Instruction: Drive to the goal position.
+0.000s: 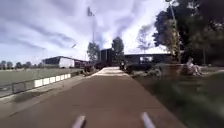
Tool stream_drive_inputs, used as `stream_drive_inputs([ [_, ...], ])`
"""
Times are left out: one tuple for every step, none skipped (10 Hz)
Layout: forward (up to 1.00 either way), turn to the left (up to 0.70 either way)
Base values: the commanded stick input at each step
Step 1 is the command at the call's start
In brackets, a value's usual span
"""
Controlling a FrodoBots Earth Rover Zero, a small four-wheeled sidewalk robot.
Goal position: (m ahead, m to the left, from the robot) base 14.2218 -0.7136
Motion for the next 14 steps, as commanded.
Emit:
stream_drive_inputs([
  [1.00,0.30],
  [1.00,0.00],
  [1.00,0.00],
  [1.00,0.00],
  [1.00,0.00],
  [1.00,0.00],
  [1.00,0.00],
  [1.00,0.00],
  [1.00,-0.11],
  [1.00,-0.27],
  [1.00,0.00],
  [1.00,0.00],
  [1.00,0.00],
  [1.00,0.00],
])
